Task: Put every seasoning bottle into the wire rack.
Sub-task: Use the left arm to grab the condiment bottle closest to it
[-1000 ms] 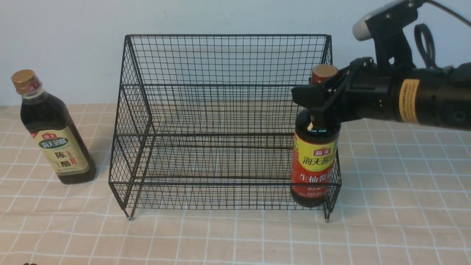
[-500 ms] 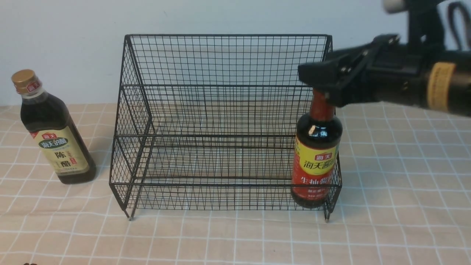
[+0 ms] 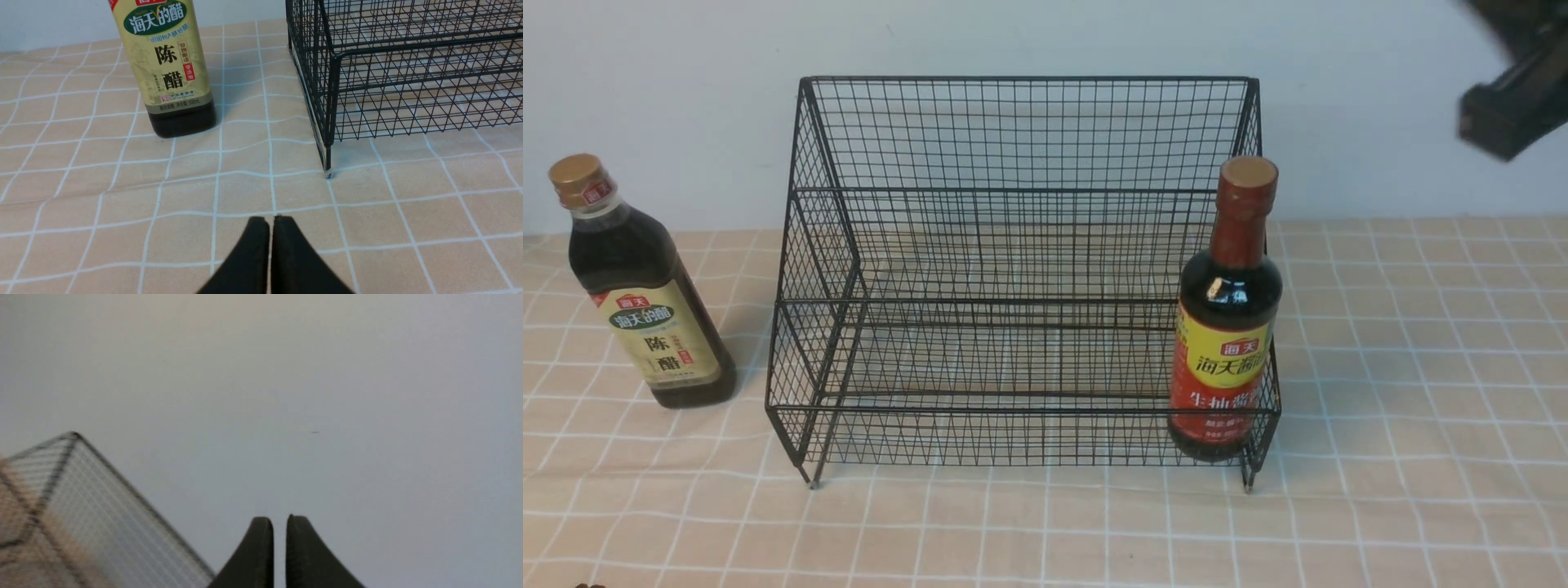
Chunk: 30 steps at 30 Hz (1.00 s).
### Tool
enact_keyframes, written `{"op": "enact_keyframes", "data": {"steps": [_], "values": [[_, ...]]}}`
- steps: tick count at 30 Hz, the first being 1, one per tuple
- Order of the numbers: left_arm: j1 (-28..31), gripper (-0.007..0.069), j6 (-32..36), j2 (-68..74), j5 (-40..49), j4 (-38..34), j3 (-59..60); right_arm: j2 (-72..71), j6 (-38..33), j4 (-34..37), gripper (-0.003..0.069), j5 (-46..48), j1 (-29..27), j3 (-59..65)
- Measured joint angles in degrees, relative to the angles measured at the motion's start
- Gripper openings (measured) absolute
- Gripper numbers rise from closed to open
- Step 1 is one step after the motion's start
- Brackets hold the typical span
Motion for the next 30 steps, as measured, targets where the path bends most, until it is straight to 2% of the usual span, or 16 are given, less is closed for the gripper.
{"op": "enact_keyframes", "data": {"steps": [1, 2, 4, 7, 8, 9, 12, 13, 14, 15, 17, 23, 26, 30], "values": [[0.00, -0.0007, 0.00, 0.00, 0.00, 0.00, 0.00, -0.15, 0.00, 0.00, 0.0011, 0.76, 0.00, 0.00], [0.00, -0.0007, 0.00, 0.00, 0.00, 0.00, 0.00, -1.20, -4.74, 1.10, -0.0002, 6.68, 0.00, 0.00], [0.00, -0.0007, 0.00, 0.00, 0.00, 0.00, 0.00, -2.38, -8.63, 5.12, -0.0010, 15.72, 0.00, 0.00], [0.00, -0.0007, 0.00, 0.00, 0.00, 0.00, 0.00, -4.20, -9.73, 20.47, -0.0013, 31.44, 0.00, -0.02], [0.00, -0.0007, 0.00, 0.00, 0.00, 0.00, 0.00, -4.45, -9.83, 21.85, -0.0012, 34.84, 0.00, -0.02], [0.00, -0.0007, 0.00, 0.00, 0.00, 0.00, 0.00, -5.35, -11.35, 35.71, -0.0013, 43.27, 0.00, -0.07], [0.00, -0.0007, 0.00, 0.00, 0.00, 0.00, 0.00, -6.58, -19.28, 59.24, -0.0013, 52.68, 0.00, -0.07], [0.00, -0.0007, 0.00, 0.00, 0.00, 0.00, 0.00, -6.77, -23.87, 67.06, -0.0013, 53.69, 0.00, -0.07], [0.00, -0.0007, 0.00, 0.00, 0.00, 0.00, 0.00, -6.84, -25.85, 68.55, -0.0013, 53.78, 0.00, -0.07], [0.00, -0.0007, 0.00, 0.00, 0.00, 0.00, 0.00, -6.97, -34.13, 79.72, -0.0013, 53.15, 0.00, -0.07], [0.00, -0.0007, 0.00, 0.00, 0.00, 0.00, 0.00, -6.97, -44.99, 91.49, -0.0013, 50.05, 0.00, -0.07], [0.00, -0.0007, 0.00, 0.00, 0.00, 0.00, 0.00, -6.97, -61.03, 106.25, -0.0013, 42.42, 0.00, -0.07], [0.00, -0.0007, 0.00, 0.00, 0.00, 0.00, 0.00, -6.97, -63.22, 111.03, -0.0013, 40.40, 0.00, -0.07], [0.00, -0.0007, 0.00, 0.00, 0.00, 0.00, 0.00, -6.97, -63.43, 113.12, -0.0013, 40.26, 0.00, -0.07]]}}
